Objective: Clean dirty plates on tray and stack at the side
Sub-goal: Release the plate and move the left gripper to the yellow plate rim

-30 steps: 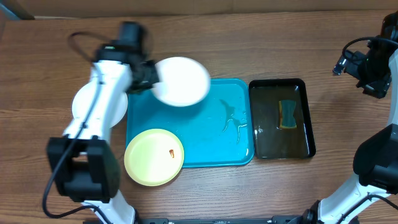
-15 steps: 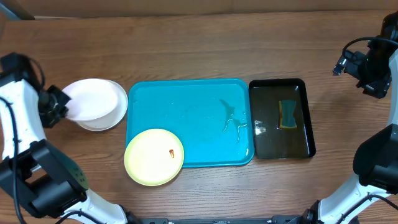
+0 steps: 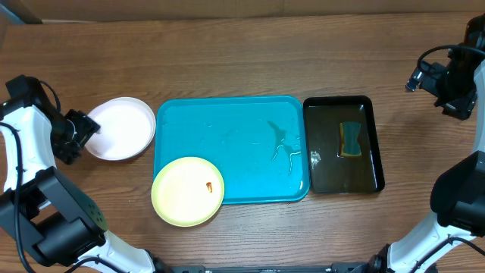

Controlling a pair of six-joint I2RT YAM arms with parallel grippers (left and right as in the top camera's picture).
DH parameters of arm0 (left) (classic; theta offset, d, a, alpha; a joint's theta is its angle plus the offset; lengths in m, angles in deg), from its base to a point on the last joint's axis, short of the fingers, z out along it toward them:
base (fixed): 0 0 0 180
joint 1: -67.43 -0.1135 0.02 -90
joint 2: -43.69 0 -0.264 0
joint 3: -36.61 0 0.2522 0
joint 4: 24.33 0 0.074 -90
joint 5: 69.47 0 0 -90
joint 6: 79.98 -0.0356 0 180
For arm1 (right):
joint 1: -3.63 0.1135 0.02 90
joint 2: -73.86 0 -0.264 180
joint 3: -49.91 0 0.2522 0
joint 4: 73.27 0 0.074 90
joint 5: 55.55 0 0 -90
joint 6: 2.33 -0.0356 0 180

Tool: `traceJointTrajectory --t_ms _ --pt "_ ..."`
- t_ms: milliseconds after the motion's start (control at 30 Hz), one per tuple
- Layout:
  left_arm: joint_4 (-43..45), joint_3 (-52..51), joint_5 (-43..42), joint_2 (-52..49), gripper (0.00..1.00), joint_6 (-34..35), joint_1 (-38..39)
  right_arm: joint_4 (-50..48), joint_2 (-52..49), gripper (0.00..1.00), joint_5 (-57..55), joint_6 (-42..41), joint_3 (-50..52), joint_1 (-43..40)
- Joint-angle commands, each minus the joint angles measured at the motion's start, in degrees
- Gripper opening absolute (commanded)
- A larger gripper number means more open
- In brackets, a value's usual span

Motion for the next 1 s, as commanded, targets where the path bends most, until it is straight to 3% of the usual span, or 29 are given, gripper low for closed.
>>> traceJointTrajectory --t_ms 0,200,400,700,967 --pt "-2.56 -0.26 -16.13 2.01 0.75 -7.89 1.03 -0.13 0.81 1.0 -0.11 -0.22 -0.79 -0.26" --pt "-12.72 -0.46 -17.03 8.35 0.72 -10.08 2.01 -0.13 0.81 1.0 -0.11 -0.22 -0.79 -0.26" --pt "-19.65 -5.33 -15.85 24.09 0.69 -12.09 3.98 -0.13 0.81 1.0 -0.11 -0.22 -0.79 -0.26" --pt "-18.38 -25.11 -10.82 51.36 0.73 -8.35 11.82 -0.13 0.81 1.0 -0.11 -0.22 -0.79 -0.26" --pt "-15.43 -32.2 -10.62 59.56 0.78 -5.05 12.02 -0.15 0.81 1.0 -0.11 -0.22 -0.79 -0.26"
